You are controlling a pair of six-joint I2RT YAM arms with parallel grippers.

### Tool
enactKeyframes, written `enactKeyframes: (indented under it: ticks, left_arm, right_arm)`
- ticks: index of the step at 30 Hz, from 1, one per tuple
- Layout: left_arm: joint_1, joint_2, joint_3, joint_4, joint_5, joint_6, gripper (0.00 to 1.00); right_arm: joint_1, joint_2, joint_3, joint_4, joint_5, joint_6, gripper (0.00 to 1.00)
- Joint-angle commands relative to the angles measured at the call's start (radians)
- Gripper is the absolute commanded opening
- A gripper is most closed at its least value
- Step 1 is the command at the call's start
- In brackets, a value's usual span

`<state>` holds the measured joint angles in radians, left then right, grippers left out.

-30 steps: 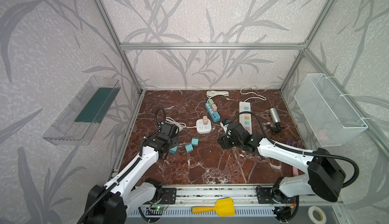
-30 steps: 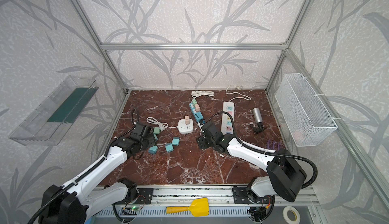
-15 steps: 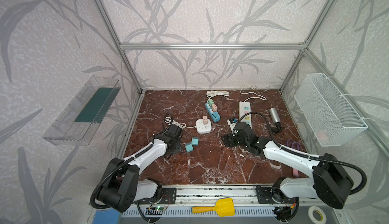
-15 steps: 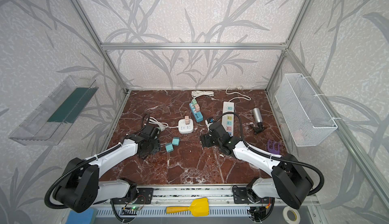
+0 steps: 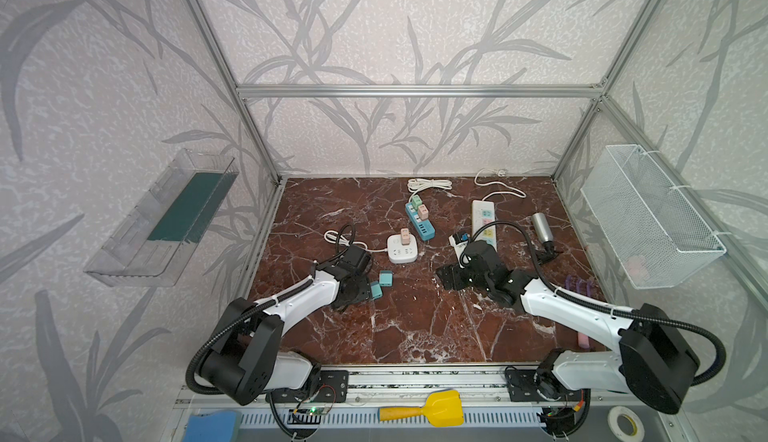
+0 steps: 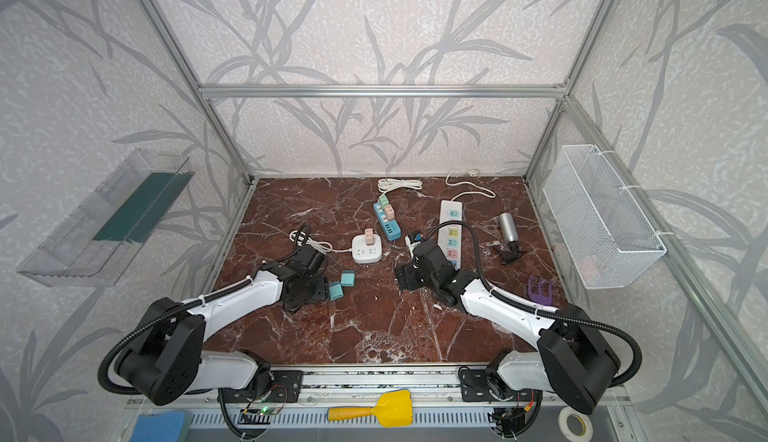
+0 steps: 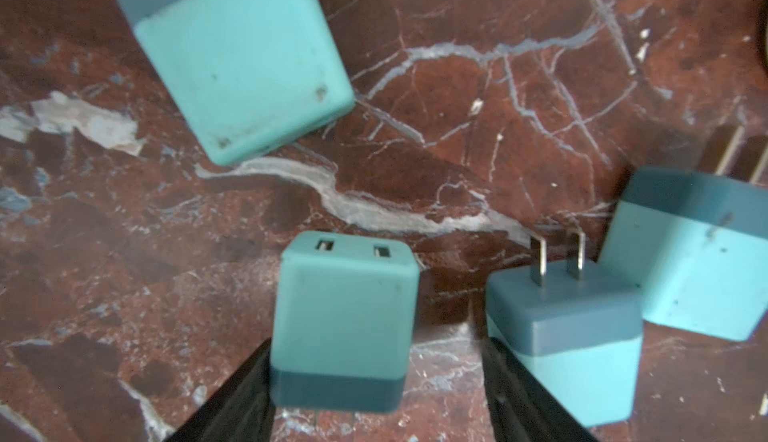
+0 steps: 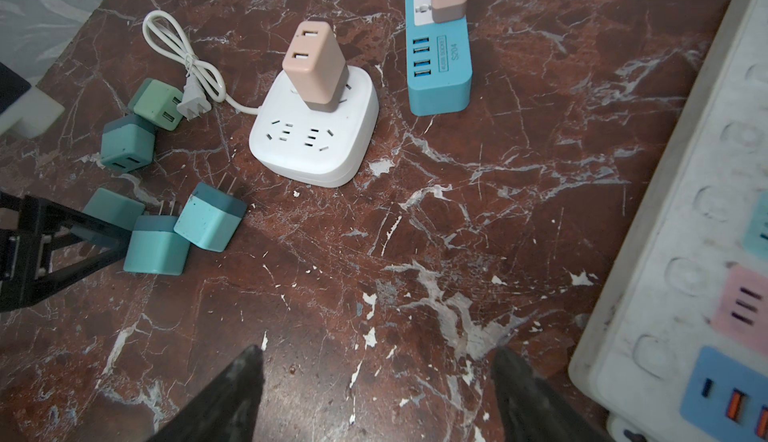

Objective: Insert the plug
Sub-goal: 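Move left gripper over the teal adapters while right gripper draws back, then grasp a teal adapter with the left gripper and lift it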

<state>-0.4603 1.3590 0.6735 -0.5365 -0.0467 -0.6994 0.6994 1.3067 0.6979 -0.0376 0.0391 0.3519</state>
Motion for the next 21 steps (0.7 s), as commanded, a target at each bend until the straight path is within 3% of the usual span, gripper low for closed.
enactKeyframes:
  ticks: [1, 10, 21]
  left_arm:
    - [-0.018, -0.021, 0.023, -0.028, 0.017, -0.032, 0.76]
    - [-0.029, 0.009, 0.076, -0.114, -0.096, 0.005, 0.76]
    - [-0.029, 0.144, 0.121, -0.108, -0.131, 0.009, 0.68]
  right_arm:
    - [-0.004, -0.015, -0.005, 0.009, -0.002, 0.006, 0.85]
    - [-0.005, -0.021, -0.004, -0.001, 0.001, 0.002, 0.85]
    - [-0.006, -0.025, -0.001, -0.008, 0.007, -0.002, 0.85]
